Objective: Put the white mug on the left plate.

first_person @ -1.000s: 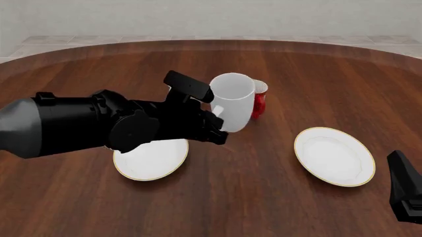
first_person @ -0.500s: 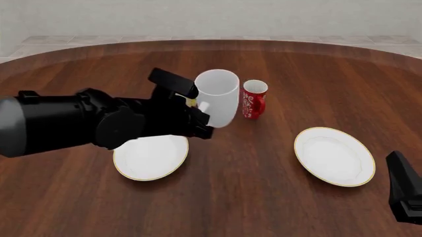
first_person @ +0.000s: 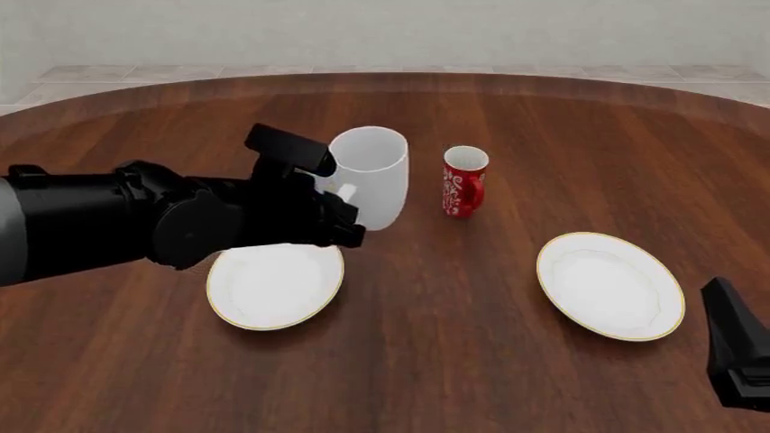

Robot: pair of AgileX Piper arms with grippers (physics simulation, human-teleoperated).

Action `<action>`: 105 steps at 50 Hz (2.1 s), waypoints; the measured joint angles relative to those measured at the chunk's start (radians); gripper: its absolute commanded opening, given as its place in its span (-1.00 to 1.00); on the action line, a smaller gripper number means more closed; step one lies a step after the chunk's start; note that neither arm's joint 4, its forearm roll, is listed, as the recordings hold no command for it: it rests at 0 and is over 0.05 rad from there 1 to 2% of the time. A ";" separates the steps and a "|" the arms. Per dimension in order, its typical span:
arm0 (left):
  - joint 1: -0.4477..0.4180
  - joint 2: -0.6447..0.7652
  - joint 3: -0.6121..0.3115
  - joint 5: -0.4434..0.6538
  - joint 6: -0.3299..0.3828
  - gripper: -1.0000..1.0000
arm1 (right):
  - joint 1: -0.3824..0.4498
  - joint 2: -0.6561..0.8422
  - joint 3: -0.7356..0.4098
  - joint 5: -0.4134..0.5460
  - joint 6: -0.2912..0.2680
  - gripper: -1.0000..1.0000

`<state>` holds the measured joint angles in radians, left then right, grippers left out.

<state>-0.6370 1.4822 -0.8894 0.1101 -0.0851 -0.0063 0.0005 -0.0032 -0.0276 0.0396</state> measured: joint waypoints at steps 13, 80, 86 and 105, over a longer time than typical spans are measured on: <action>0.064 -0.110 0.091 0.007 0.026 -1.00 | 0.002 0.000 0.000 0.003 -0.002 1.00; 0.195 -0.191 0.348 -0.110 0.028 -1.00 | 0.000 0.000 0.000 0.006 -0.014 1.00; 0.204 -0.172 0.378 -0.144 0.024 -1.00 | 0.000 0.000 0.000 0.007 -0.014 1.00; 0.225 -0.141 0.444 -0.201 0.009 -1.00 | 0.004 0.000 -0.001 0.011 -0.019 1.00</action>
<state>-0.4123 1.3416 -0.4455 -0.0913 -0.0759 -0.0019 0.0010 -0.0037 -0.0167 0.0207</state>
